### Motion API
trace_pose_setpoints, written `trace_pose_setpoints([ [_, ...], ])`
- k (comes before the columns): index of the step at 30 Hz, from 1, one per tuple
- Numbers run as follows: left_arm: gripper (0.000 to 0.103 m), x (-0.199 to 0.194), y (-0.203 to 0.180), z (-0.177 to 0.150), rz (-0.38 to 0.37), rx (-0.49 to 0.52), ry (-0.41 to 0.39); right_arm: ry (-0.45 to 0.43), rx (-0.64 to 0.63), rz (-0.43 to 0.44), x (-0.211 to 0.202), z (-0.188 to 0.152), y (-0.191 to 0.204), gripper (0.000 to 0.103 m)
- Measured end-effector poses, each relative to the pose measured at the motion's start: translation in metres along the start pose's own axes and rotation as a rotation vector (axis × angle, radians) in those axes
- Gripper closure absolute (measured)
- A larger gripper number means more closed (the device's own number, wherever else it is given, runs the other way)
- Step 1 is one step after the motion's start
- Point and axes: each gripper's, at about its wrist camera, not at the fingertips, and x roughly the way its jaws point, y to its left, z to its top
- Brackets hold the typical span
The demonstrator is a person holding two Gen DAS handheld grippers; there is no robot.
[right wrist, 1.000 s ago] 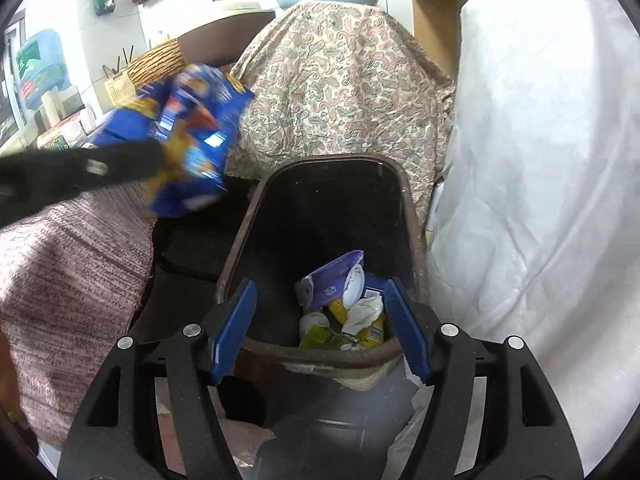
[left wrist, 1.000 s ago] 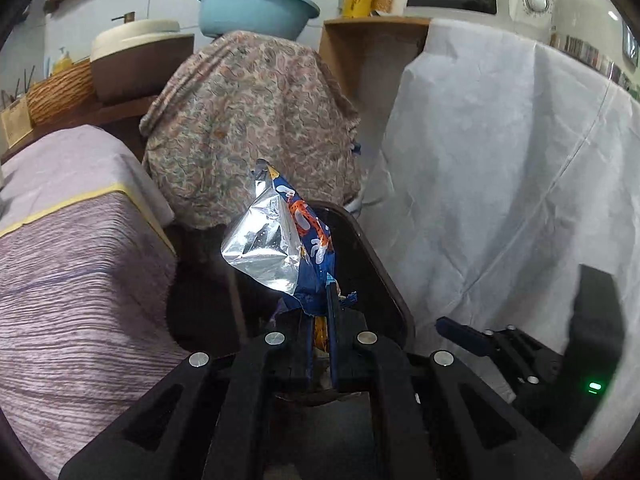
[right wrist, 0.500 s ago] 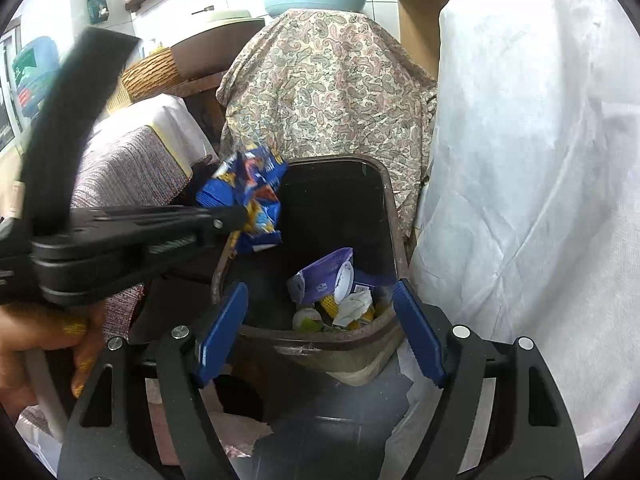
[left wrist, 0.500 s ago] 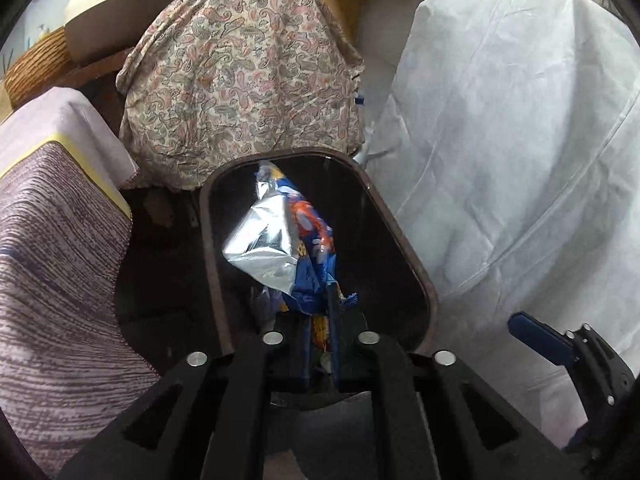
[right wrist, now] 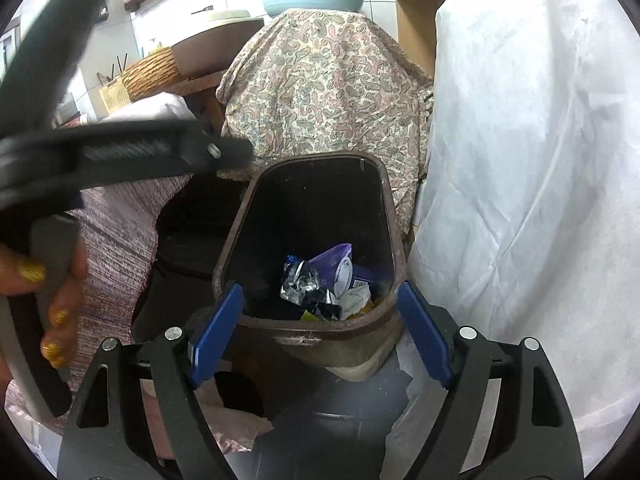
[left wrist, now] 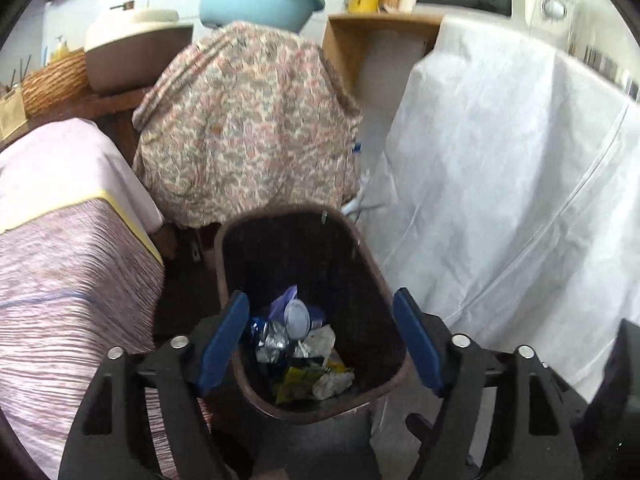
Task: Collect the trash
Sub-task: 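Move both empty tools back over the table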
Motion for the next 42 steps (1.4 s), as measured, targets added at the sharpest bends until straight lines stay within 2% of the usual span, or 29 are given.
trace_pose_setpoints([
  [3,0.025,-0.018,0.004,0.003,-0.01,-0.028,-0.034,-0.019,0.001,-0.005,-0.004,0.005,0.0,0.016],
  [11,0.018,-0.074,0.018,0.008,0.008,-0.046,-0.148,-0.041,-0.006,0.021,-0.009,0.017,0.007,0.015],
  [18,0.008,-0.127,0.044,0.008,0.077,-0.03,-0.245,-0.06,-0.029,0.089,-0.014,0.038,0.021,0.014],
  [24,0.006,-0.167,0.083,-0.005,0.172,-0.063,-0.291,-0.094,-0.052,0.197,-0.023,0.067,0.048,0.014],
  [33,0.006,-0.214,0.156,-0.038,0.39,-0.149,-0.291,-0.12,-0.21,0.413,-0.026,0.108,0.137,0.009],
  [39,0.006,-0.235,0.199,-0.065,0.488,-0.217,-0.252,-0.063,-0.337,0.534,-0.013,0.122,0.203,0.009],
  [42,0.006,-0.244,0.218,-0.076,0.513,-0.24,-0.228,-0.022,-0.419,0.584,-0.001,0.129,0.238,0.009],
])
